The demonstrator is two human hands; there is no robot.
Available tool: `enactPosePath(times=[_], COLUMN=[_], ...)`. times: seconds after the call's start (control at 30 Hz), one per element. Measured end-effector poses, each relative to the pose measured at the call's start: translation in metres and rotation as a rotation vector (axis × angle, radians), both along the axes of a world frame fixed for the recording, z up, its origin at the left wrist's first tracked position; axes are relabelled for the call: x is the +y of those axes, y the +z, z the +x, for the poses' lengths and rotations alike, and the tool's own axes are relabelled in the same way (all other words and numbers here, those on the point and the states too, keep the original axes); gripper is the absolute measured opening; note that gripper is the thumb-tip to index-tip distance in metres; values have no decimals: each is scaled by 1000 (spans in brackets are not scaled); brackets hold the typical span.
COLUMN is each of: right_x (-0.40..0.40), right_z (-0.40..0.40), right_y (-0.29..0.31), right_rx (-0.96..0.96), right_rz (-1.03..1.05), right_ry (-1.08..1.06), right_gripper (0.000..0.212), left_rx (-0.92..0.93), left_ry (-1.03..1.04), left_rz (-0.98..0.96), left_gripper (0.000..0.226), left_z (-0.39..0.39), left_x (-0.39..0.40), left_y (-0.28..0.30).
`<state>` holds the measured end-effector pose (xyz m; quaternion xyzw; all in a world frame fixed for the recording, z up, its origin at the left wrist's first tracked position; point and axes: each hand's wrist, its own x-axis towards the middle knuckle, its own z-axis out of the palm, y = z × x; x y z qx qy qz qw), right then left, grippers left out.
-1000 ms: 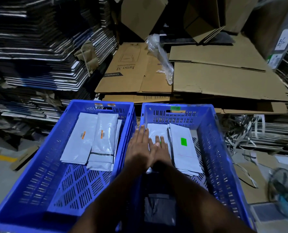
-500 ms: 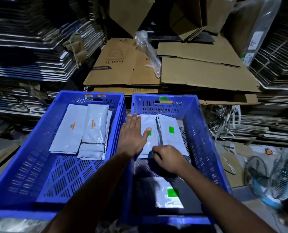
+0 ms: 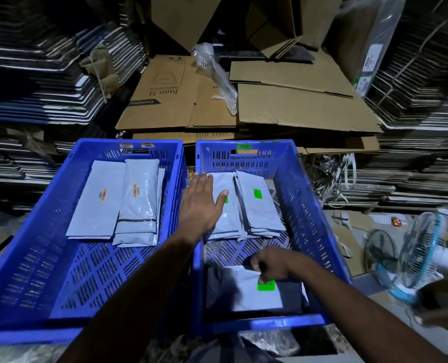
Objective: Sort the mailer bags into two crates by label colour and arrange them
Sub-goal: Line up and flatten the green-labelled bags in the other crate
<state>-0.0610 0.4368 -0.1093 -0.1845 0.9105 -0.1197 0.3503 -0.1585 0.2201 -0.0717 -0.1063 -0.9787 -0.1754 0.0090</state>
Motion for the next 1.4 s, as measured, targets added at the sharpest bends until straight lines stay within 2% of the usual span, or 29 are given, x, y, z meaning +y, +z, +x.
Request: enactPosePath(times=[0.07,0.13,0.23,0.33,0.43,0.53,0.63,0.73,0.8,0.9,1.0,1.1,1.23,1.4], right_x=[11,24,46,55,49,41,36,32,29,25,24,20,20,17], right_z=[0,1,-2,-13,-42,-87,-118,-127,-131,-148,-165,-173,-176,-178], right_y=[8,18,32,43,46,30,2,-24,-25,-26,-36,-50,-67,-70], right_rx=[32,62,221,378,571,531,456,426,498,543,423,426,425,479], right_rz=[-110,-303,-542,-737,-613,-532,-467,-99,13,-42,-34,-48,-53,-20], right_ry=[-59,-232,-448,-686,-874,-1036,-975,-749,-650,-536,-423,-351,-341,-322], right_gripper=[20,26,29,37,39,40,39,39,39,48,58,65,68,68], left_rx=[8,20,32,106,123,98,73,-63,-145,-172,-203,-237,-123,101], left_ry=[6,19,46,32,-7,-87,-142,-157,-82,49,45,43,-3,63], left_rz=[19,38,73,-110,-281,-461,-532,-390,-290,-199,-77,-32,15,35], left_gripper=[77,72,65,64,62,61,59,57,58,59,60,60,65,50], left_z=[1,3,5,3,-4,-12,-24,-39,-50,-66,-82,-90,-85,-82], left_x=[-1,-1,0,4,13,23,39,54,59,68,79,78,73,80], left_y=[1,2,7,7,8,1,-11,-28,-41,-55,-62,-81,-110,-129])
